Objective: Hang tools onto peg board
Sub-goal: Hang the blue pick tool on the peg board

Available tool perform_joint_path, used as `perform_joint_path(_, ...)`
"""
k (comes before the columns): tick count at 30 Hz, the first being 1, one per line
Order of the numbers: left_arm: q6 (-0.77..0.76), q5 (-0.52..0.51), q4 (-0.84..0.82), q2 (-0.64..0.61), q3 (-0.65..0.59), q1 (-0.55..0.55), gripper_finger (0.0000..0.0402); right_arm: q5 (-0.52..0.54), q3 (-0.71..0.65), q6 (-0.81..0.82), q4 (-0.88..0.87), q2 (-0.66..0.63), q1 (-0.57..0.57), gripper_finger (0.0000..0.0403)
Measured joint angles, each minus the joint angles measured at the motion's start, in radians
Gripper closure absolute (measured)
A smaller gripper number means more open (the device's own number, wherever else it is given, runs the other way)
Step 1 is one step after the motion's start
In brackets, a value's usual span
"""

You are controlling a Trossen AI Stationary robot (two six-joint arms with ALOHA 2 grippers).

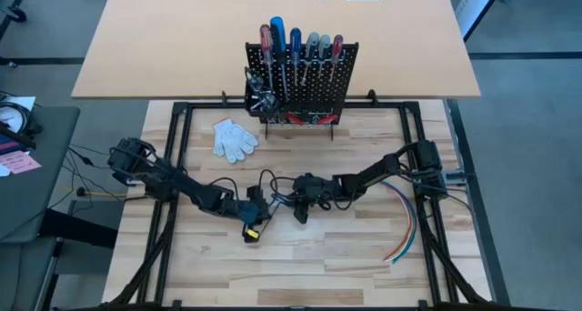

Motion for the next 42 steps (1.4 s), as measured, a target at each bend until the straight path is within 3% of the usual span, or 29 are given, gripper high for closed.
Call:
perform_joint_path(6,-0.023,0.019,0.014,0.001,-0.009,0.04,0.0401,-0.077,0.0,0.043,-0.005,-0.001,-0.003,0.0206)
perform_joint_path(9,-0.035,0.02,0.032,0.035,-0.01,0.061,0.0401,-0.116,0.0,0.048,-0.004,-0.001,-0.003,0.0189)
perform_joint_path(17,-0.043,-0.037,0.092,0.135,-0.005,0.088,0.0401,-0.18,-0.001,0.051,0.004,-0.001,-0.003,0.0201)
perform_joint_path(30,0.002,-0.273,-0.021,0.03,-0.012,0.097,0.0401,-0.21,-0.002,0.047,0.028,0.0,0.001,0.0216)
perform_joint_path(37,0.038,-0.26,-0.19,-0.094,-0.012,0.061,0.0397,-0.197,-0.002,0.044,0.033,0.001,0.001,0.0216)
perform_joint_path(42,0.095,-0.202,-0.191,-0.151,-0.012,0.045,0.0343,-0.188,-0.003,0.031,0.037,0.002,0.0,0.0216)
